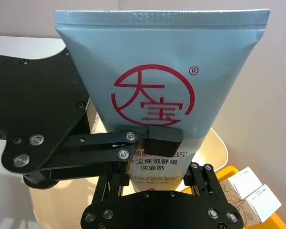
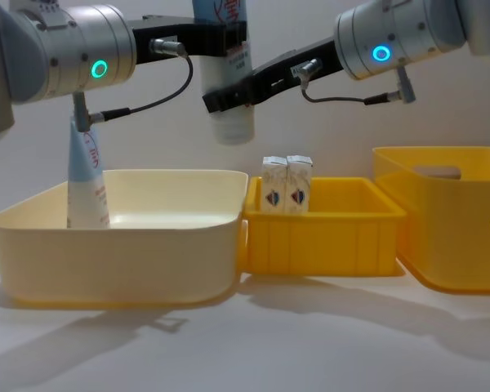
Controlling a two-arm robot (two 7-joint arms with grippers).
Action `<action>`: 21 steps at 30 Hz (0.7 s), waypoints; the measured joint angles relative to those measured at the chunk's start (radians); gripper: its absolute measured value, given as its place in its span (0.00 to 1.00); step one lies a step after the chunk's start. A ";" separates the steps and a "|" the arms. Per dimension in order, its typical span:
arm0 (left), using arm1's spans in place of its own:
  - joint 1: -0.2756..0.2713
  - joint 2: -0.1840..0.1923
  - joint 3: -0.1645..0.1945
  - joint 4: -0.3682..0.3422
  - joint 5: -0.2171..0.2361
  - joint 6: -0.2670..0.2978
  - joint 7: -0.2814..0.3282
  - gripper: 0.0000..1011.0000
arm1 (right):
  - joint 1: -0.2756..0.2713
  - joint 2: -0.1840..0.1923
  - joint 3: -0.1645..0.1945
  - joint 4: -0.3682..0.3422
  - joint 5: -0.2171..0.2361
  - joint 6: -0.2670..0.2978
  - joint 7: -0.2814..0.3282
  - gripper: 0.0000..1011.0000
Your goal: Bimanual collaborative sorting of washing and personal care products
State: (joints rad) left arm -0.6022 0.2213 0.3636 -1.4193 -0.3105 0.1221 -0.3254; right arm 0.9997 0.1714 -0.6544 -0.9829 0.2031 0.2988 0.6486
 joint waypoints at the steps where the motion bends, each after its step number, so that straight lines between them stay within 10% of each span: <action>1: 0.000 0.000 0.000 0.000 0.000 0.000 0.000 0.35 | 0.000 0.000 0.000 0.000 0.000 0.000 0.000 0.58; 21: 0.000 0.000 0.000 0.001 0.000 0.000 0.000 0.92 | -0.004 0.005 0.007 -0.010 0.001 0.004 -0.026 0.52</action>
State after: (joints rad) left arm -0.6020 0.2213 0.3636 -1.4187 -0.3103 0.1219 -0.3256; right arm 0.9954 0.1768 -0.6471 -0.9927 0.2036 0.3033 0.6230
